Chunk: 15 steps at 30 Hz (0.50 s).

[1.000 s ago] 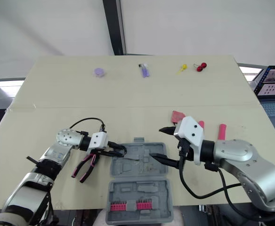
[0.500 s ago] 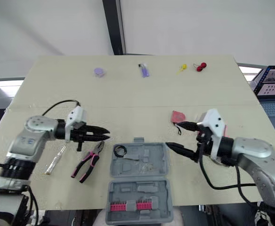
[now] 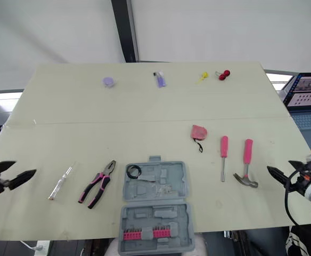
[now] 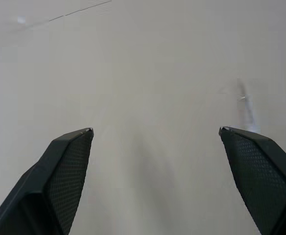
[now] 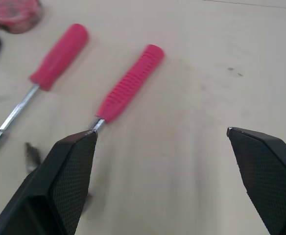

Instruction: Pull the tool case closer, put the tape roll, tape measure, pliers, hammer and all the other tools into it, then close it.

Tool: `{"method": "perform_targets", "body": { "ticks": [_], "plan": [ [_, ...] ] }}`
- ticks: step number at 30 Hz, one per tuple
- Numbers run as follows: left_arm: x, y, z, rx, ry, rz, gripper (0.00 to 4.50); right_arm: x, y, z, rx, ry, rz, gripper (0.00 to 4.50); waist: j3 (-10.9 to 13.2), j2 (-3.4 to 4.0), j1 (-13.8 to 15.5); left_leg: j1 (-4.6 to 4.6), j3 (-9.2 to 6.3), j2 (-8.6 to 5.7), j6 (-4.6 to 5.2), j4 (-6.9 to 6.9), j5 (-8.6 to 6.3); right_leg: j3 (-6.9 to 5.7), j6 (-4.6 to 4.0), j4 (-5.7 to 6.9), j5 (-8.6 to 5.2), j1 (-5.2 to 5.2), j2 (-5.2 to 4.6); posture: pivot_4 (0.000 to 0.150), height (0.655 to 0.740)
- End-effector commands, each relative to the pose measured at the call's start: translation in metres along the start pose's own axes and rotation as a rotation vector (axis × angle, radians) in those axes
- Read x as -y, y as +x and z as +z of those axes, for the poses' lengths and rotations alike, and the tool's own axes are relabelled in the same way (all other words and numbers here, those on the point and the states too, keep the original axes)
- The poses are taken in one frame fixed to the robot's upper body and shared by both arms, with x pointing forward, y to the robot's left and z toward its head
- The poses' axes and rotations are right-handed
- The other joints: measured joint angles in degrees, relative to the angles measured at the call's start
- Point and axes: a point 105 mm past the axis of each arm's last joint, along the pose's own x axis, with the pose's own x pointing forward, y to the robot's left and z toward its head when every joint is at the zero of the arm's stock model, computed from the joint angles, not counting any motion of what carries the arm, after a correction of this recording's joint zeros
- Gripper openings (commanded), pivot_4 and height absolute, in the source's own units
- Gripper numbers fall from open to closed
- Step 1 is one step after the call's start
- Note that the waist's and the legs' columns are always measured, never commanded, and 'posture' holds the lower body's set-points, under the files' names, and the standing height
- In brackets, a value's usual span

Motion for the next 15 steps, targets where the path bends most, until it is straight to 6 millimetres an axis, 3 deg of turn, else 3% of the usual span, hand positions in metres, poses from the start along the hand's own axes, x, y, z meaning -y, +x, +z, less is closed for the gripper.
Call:
{"method": "perform_targets", "body": {
  "ticks": [1,6,15],
  "plan": [
    [-0.014,-0.018,0.0,0.046,-0.01,0.137,4.46,0.025,0.0,0.003,0.063,-0.008,-0.135,4.5,0.0,0.02,0.2,-0.01,0.0,-0.01,-0.01,0.01,0.0,0.01,0.0,0.0,0.0,0.01,-0.01,0.15,0.74],
    [-0.009,-0.025,-0.02,0.015,-0.047,0.17,4.46,0.039,0.007,0.003,0.094,-0.005,-0.215,4.5,0.0,0.07,0.2,0.0,0.02,-0.01,-0.04,0.02,-0.02,0.02,0.0,0.0,0.0,0.01,-0.02,0.15,0.74],
    [0.002,-0.01,-0.001,0.081,-0.055,0.128,4.46,0.036,0.01,0.008,0.109,-0.018,-0.185,4.5,0.0,0.07,0.4,0.0,0.03,-0.01,-0.05,0.04,-0.02,0.01,0.0,-0.01,0.0,0.02,-0.02,0.15,0.74]
  ]
}}
